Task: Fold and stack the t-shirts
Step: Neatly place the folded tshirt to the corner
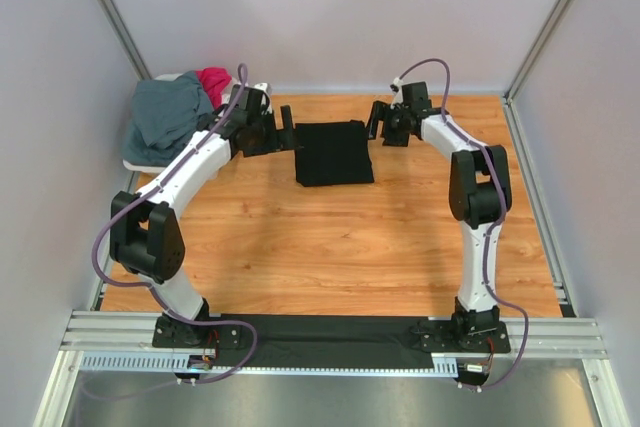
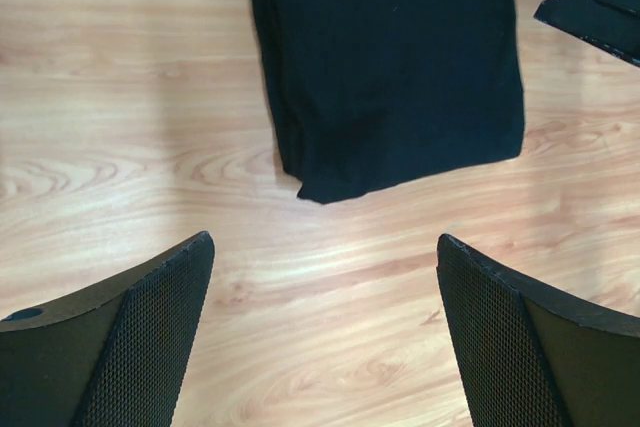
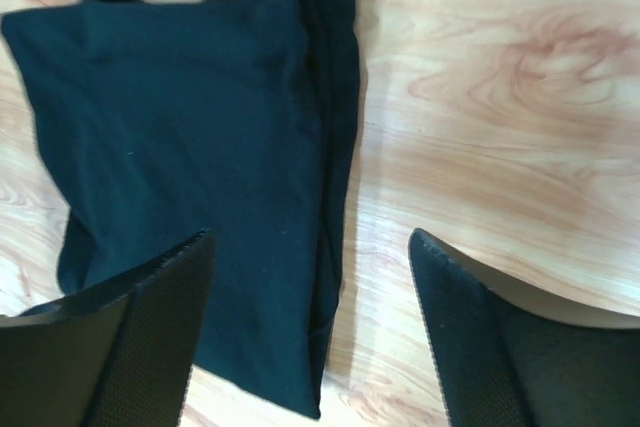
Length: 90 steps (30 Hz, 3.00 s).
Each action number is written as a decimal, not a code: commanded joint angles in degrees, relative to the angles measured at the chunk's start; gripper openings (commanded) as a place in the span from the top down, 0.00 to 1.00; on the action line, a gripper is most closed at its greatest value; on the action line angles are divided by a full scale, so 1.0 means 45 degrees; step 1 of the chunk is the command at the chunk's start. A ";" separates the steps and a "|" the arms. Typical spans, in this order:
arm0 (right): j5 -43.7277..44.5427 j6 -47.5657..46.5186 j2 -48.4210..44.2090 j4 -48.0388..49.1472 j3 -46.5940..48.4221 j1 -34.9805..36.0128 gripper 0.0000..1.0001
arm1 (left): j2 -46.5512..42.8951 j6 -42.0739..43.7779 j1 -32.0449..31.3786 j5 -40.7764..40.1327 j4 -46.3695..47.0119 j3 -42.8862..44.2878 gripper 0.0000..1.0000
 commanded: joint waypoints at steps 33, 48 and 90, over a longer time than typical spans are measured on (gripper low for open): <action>0.4668 -0.2231 0.2046 -0.3160 0.3099 0.1203 0.99 | -0.0182 -0.0065 0.0437 0.0303 -0.0543 -0.0406 0.03; 0.7326 -0.6838 0.2337 -0.3706 0.4287 -0.1317 1.00 | -0.0123 0.0403 0.0594 0.0107 -0.1012 -0.0309 0.02; 1.0450 -1.0611 0.5913 0.0180 0.8353 -0.5693 0.97 | 0.2962 -0.0007 0.0652 -0.0363 -0.3492 0.3851 0.02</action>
